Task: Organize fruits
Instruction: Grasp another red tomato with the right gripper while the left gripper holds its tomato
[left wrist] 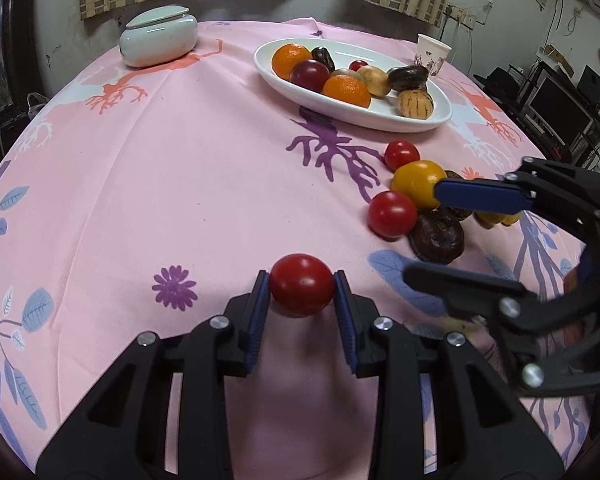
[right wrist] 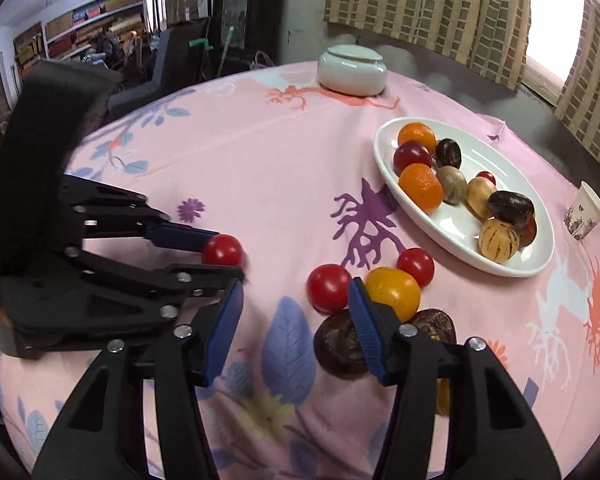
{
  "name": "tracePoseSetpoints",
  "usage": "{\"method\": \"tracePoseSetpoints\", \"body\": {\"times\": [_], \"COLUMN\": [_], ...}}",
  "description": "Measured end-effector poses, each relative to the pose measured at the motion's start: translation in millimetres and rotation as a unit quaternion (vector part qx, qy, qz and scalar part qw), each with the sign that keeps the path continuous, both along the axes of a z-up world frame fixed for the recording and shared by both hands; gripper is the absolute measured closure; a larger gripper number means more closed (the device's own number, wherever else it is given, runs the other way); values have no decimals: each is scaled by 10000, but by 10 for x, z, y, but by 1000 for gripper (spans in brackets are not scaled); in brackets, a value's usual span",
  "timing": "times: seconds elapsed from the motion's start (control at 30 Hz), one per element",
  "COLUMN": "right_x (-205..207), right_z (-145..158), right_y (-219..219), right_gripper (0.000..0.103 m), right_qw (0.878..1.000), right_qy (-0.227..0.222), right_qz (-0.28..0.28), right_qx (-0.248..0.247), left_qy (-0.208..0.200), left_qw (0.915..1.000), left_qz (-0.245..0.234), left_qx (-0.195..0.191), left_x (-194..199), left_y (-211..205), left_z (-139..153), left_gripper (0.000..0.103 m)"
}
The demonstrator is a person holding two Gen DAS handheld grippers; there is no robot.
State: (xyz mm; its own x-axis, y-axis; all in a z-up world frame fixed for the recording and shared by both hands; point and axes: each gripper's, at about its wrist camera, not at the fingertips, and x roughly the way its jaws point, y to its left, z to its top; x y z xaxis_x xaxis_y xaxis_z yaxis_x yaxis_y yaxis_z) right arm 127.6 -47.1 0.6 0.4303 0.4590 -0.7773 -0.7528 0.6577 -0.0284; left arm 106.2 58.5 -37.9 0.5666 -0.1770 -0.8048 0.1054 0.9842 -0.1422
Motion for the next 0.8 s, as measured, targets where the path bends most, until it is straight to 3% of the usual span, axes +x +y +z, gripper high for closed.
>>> {"method": "tracePoseSetpoints", "body": {"times": [0.17,0.23,0.37,0.8], "right_x": [193,223,268,275], "right_z": [-174,-181,-171,-261], "right_y": [88,116,124,219], "right_gripper": [49,49,59,61], "right_qw": [9989,9990,9993,9951], "right_qy": [315,258,202,-91], "right_qz": [-164,-185,-190,-277], "right_qx": [-301,-318,-235,-949], "left_qy": [48,19,49,94], "left_qw": [9997,9996,9996,9995], "left_qz": [164,258,241,193], "left_qx": [-149,-142,-159,-218], "left_x": [13,14,27,23], "left_y": [67,99,103,103], "left_z": [-1,3,-13,-15], "left_gripper": [66,66,64,60]}}
